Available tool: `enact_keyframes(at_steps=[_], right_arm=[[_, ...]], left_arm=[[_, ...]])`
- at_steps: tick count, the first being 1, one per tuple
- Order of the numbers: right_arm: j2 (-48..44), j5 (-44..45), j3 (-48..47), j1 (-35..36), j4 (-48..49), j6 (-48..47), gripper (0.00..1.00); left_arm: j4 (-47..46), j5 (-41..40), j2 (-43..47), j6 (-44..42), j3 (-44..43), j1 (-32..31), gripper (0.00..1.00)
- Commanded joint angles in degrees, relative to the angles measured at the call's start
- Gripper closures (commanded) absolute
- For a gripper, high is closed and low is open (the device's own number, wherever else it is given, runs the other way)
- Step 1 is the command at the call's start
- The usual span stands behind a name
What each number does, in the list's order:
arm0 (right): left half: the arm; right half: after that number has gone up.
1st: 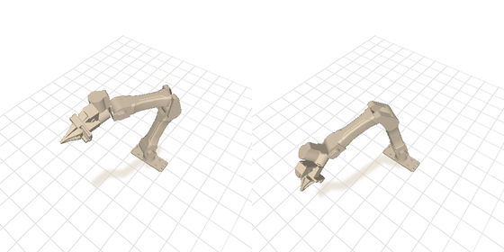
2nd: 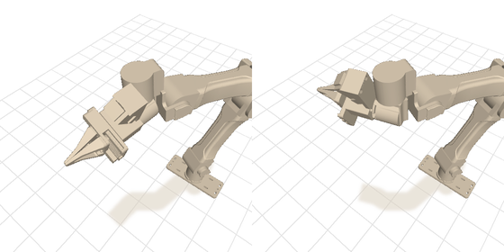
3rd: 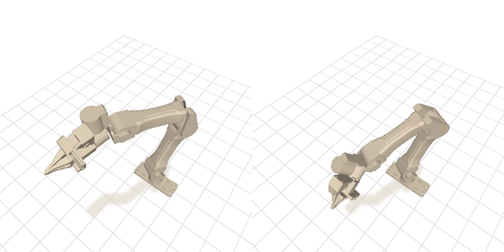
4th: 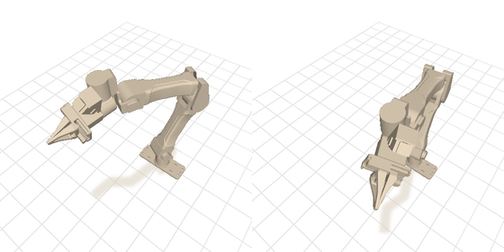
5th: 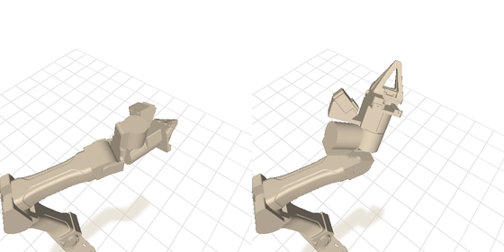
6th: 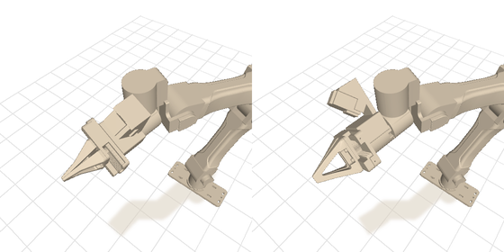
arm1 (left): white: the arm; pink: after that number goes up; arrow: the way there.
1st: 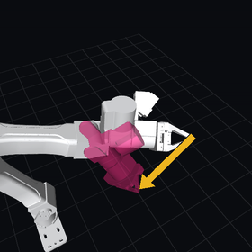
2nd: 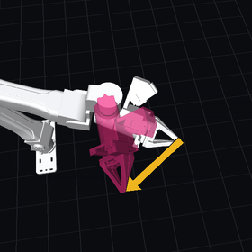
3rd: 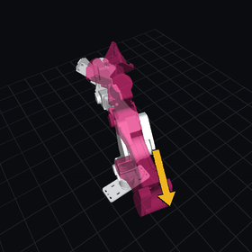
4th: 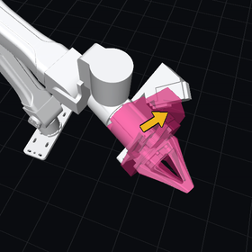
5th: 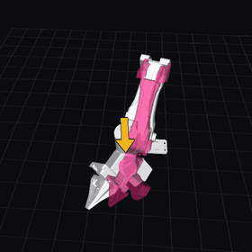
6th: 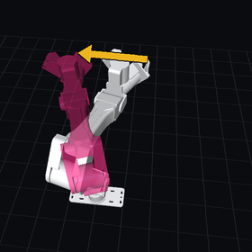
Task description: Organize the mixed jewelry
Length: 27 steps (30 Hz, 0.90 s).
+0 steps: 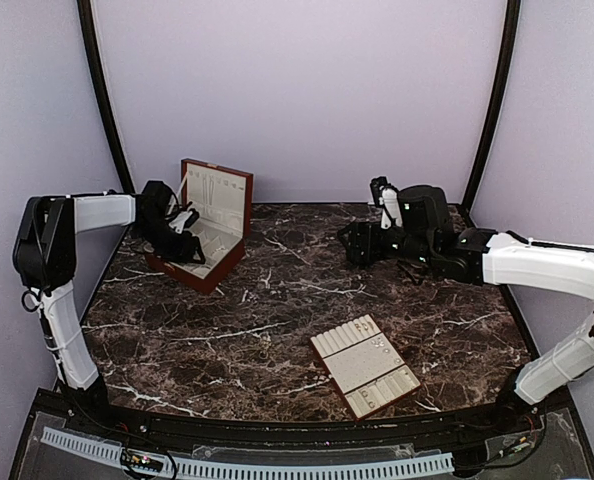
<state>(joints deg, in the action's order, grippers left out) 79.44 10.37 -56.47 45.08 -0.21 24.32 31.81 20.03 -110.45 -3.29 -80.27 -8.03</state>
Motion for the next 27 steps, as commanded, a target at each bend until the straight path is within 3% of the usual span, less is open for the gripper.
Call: enact_keyframes(at_steps=[1, 5, 17, 27], right_arm=[[-1.7, 0.2, -0.5, -0.4, 1.1, 0.3, 0.16], [-2.0, 0.2, -0.3, -0.4, 1.5, 0.4, 0.16], [-4.8, 0.9, 3.0, -0.3, 2.3, 2.2, 0.16], [-5.6, 1.6, 4.0, -0.4, 2.1, 1.7, 0.16]], left_arm=[[0.2, -2.2, 6.4, -2.6, 1.0, -1.1, 0.31], [-1.0, -1.9, 8.0, -1.7, 2.6, -3.3, 0.21], [-4.3, 9.7, 5.2, 3.3, 7.0, -4.3, 0.20], [-3.5, 13.9, 4.4, 3.2, 7.6, -11.3, 0.22]])
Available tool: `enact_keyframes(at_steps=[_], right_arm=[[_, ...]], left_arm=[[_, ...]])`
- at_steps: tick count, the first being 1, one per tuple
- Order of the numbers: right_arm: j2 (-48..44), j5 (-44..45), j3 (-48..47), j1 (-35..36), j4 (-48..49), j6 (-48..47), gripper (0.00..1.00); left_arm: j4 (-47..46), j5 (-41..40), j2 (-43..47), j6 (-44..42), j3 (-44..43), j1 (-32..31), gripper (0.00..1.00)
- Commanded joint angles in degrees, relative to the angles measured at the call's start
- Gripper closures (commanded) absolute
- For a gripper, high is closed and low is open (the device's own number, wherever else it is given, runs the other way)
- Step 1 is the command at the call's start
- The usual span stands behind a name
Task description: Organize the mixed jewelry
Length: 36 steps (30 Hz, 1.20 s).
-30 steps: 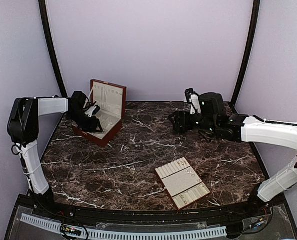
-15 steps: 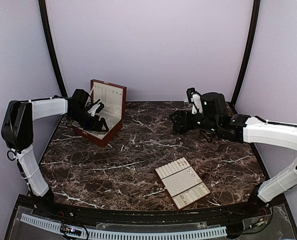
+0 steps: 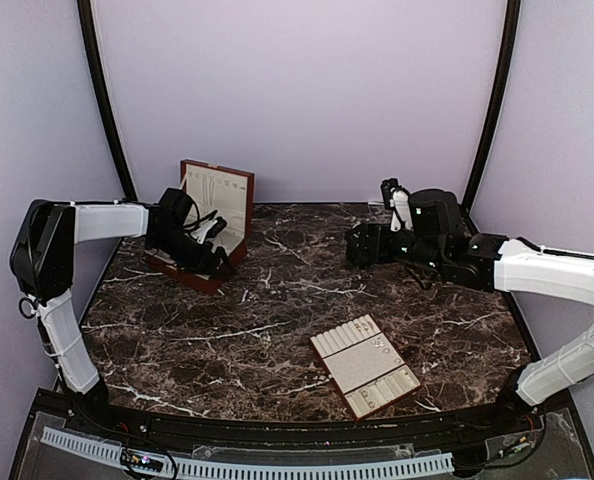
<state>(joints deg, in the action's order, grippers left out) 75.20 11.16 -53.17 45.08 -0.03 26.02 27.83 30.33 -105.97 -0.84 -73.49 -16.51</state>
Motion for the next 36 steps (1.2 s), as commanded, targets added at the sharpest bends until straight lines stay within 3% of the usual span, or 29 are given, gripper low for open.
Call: enact_keyframes(at_steps=[1, 12, 17, 21, 26, 36], right_arm=[[-1.4, 0.7, 0.8, -0.3, 1.8, -0.1, 0.16], [-1.7, -1.7, 3.3, 0.6, 0.1, -0.2, 0.20], [-1.9, -1.7, 4.0, 3.2, -0.3, -1.1, 0.20], [-1.1, -1.2, 3.9, 6.4, -0.8, -1.3, 0.20], [3.5, -0.6, 2.4, 11.1, -1.0, -0.6, 0.22], [26.0, 0.3, -12.2, 19.3, -6.1, 1.1, 0.34]], left_arm=[[-0.3, 4.0, 0.2, 1.3, 0.8, -3.8, 0.22], [-20.1, 9.3, -1.9, 15.2, 0.7, -17.5, 0.22], [-25.2, 9.6, -3.4, 17.9, -1.0, -20.4, 0.22], [-25.7, 6.6, 1.0, 16.7, 0.8, -20.6, 0.22], [-20.8, 0.8, 11.8, 12.9, 4.9, -18.2, 0.21], [-17.1, -1.7, 29.7, 9.6, 14.4, -0.9, 0.13]])
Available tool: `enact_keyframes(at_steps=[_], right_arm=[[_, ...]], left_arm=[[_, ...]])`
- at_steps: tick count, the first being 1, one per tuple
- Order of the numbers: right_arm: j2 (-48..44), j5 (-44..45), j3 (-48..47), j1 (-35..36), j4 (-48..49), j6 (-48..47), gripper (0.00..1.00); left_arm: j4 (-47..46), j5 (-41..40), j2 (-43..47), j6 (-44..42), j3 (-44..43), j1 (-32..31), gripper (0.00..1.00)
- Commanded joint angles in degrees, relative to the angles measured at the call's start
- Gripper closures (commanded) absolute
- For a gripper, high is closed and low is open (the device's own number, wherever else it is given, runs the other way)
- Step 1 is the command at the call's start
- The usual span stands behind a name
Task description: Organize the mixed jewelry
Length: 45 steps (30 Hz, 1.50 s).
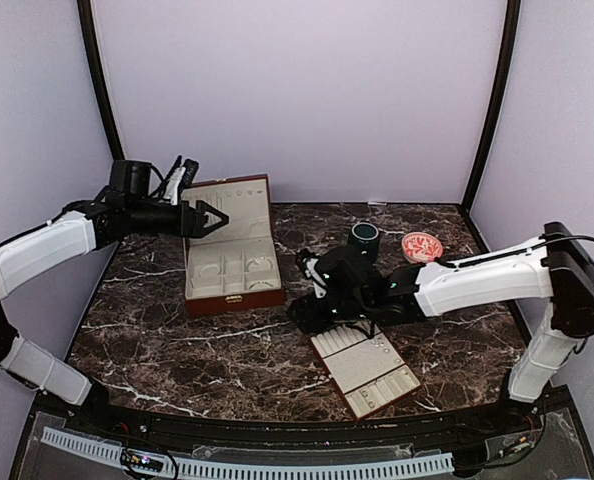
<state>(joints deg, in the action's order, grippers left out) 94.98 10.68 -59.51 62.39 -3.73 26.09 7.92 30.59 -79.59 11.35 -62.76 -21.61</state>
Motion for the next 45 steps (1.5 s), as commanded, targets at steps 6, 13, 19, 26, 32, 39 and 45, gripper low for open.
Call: enact_keyframes(at_steps=[6, 13, 19, 26, 32, 39, 45], right_arm=[[16.9, 0.5, -16.3, 4.0, -8.5, 0.6, 0.34], [22.3, -2.0, -19.8, 4.6, -9.1, -0.4, 0.45], [24.8, -5.9, -20.9, 4.6, -8.3, -1.5, 0.57], [26.3, -7.6, -21.6, 4.6, -7.5, -2.1, 0.65], [26.9, -8.8, -22.0, 4.5, -6.9, -2.7, 0.77], [27.6, -10.8, -22.0, 4.6, -5.8, -3.4, 0.69], [27.0, -10.4, -21.4, 4.6, -5.2, -3.3, 0.87]], left_arm=[[0.7, -4.1, 4.7, -3.8, 7.3, 6.4, 0.13], [1.3, -3.0, 4.0, -2.7, 8.3, 6.5, 0.13], [1.8, -3.8, 4.4, -3.1, 8.2, 6.5, 0.13], [2.2, -3.7, 4.3, -3.4, 8.2, 6.5, 0.13], [2.2, -3.3, 3.9, -3.3, 8.2, 6.5, 0.13], [2.2, -3.1, 3.7, -3.3, 8.2, 6.5, 0.13], [2.0, -3.0, 3.6, -3.5, 8.3, 6.5, 0.13]])
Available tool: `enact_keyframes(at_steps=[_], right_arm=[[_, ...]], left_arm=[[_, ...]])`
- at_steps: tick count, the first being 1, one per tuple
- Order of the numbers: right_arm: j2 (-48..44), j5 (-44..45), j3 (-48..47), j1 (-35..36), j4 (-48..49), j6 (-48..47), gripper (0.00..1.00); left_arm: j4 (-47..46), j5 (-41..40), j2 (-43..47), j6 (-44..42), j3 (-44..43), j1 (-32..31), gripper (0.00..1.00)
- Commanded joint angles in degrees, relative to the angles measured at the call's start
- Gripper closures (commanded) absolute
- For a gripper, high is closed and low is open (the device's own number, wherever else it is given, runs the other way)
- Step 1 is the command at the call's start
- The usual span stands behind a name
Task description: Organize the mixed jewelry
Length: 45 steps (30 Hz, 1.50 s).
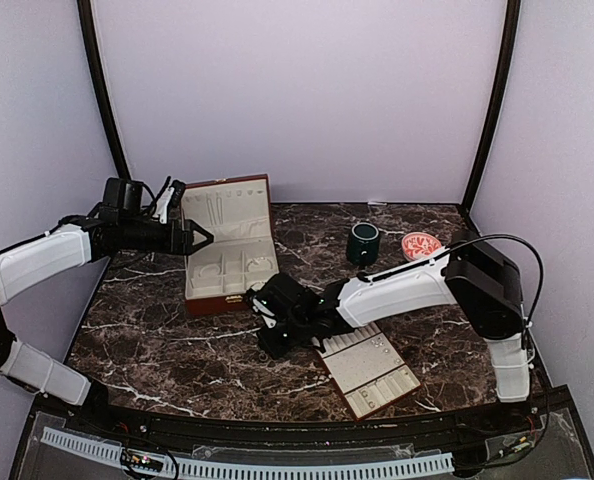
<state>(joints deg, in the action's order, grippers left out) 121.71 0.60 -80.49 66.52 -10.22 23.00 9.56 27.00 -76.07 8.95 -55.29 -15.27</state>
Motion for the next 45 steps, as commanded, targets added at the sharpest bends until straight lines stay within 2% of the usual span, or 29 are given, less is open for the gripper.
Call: enact_keyframes(at_steps=[1, 4, 12, 23, 26, 29, 31, 34, 35, 45], right_arm=[[-0.3, 0.3, 0.0, 0.4, 1.4, -0.2, 0.91], [-2.9, 2.4, 1.0, 0.2, 1.8, 0.0, 1.00], [-13.4, 1.1, 8.2, -2.4, 9.2, 3.0, 1.00], [-22.7, -4.1, 16.4, -5.3, 17.3, 4.7, 1.00], [-24.8, -5.3, 18.2, -6.0, 19.6, 5.4, 1.00], [-26.8, -6.4, 19.7, -6.6, 21.4, 6.3, 1.00], [-27.8, -7.5, 20.6, -7.0, 22.6, 6.7, 1.00], [-29.0, -9.1, 21.6, -7.4, 24.1, 6.8, 1.00], [-29.4, -9.7, 22.0, -7.5, 24.7, 6.9, 1.00], [-30.0, -13.2, 23.1, -8.0, 28.1, 7.7, 1.00]], left_arm=[[0.2, 0.9, 0.2, -1.2, 0.9, 0.2, 0.14], [-1.6, 2.7, 0.8, -1.4, 1.8, 0.2, 0.14], [-10.2, 10.1, 2.7, -0.9, 6.1, -1.6, 0.15], [-17.7, 17.6, -2.1, -3.8, 8.4, -13.5, 0.18], [-21.3, 19.7, -2.7, -2.7, 9.7, -15.4, 0.21], [-24.5, 20.9, -3.0, -2.2, 11.7, -17.2, 0.29], [-24.4, 20.9, -3.5, -3.3, 11.8, -18.4, 0.36], [-23.3, 20.6, -4.9, -4.3, 11.3, -19.6, 0.54], [-23.2, 20.9, -5.4, -4.4, 11.0, -19.6, 0.56], [-23.8, 21.5, -7.1, -4.0, 10.3, -22.2, 0.56]])
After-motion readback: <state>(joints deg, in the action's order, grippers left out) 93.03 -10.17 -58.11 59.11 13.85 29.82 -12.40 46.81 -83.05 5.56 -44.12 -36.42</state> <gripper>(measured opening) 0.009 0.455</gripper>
